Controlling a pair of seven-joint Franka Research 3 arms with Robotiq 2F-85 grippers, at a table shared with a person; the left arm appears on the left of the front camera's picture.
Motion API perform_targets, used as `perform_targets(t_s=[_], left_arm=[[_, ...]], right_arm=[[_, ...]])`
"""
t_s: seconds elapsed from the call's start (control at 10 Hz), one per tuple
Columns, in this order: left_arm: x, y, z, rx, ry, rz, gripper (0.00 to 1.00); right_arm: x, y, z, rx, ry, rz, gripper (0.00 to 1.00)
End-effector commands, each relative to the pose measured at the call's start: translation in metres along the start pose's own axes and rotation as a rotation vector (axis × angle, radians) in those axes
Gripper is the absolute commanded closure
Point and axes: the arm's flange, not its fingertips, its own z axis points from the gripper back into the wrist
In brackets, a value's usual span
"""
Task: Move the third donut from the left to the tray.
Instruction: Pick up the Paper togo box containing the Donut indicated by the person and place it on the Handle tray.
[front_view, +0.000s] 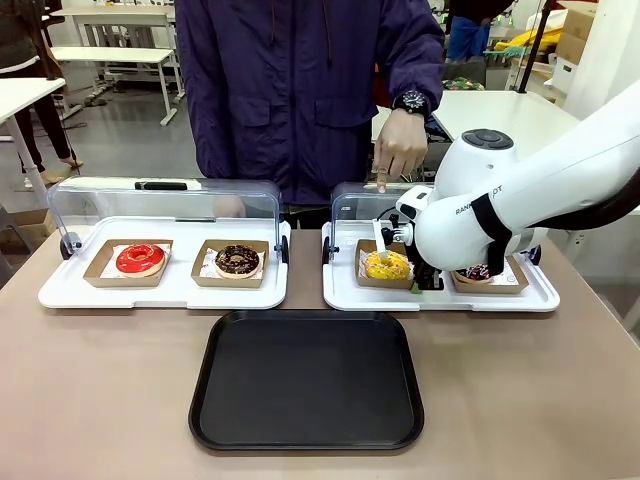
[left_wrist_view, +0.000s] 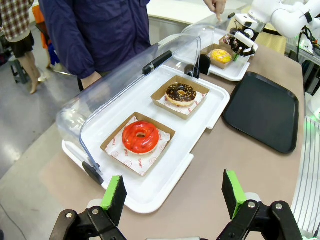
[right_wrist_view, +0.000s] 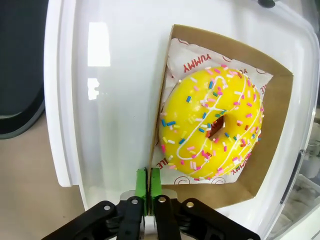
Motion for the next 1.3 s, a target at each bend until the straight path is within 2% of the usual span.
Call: perform_targets(t_s=[0.0,0.3,0.4,0.5,0.9,1.2], left_arm=[[0.001,-0.001,0.001,-0.007,-0.003,-0.009,0.0],[0.001,-0.001,0.001,-0.007,-0.003,-0.009,0.0],[0.001,-0.001,0.001,-0.007,-0.003,-0.009,0.0],[0.001,-0.001,0.001,-0.007,-0.003,-0.009,0.0],[0.001,-0.001,0.001,-0.007,-0.003,-0.009,0.0],[0.001,-0.001,0.001,-0.007,-0.003,-0.009,0.0]], right_arm=[[0.002,-0.002,0.001,0.008,0.02,-0.014,1.0],[-0.001,-0.006,0.003,0.009,0.007,-0.019,1.0],[-0.002,-0.012,0.004,0.034,-0.021,-0.08,1.0],[-0.002,-0.002,0.001,-0.003,0.0,-0.005,1.0],[-0.002,-0.004,0.002,0.003,-0.001,-0.013,0.98],[-0.007,0.026,0.046,-0.142,-0.044,-0.051,0.98]])
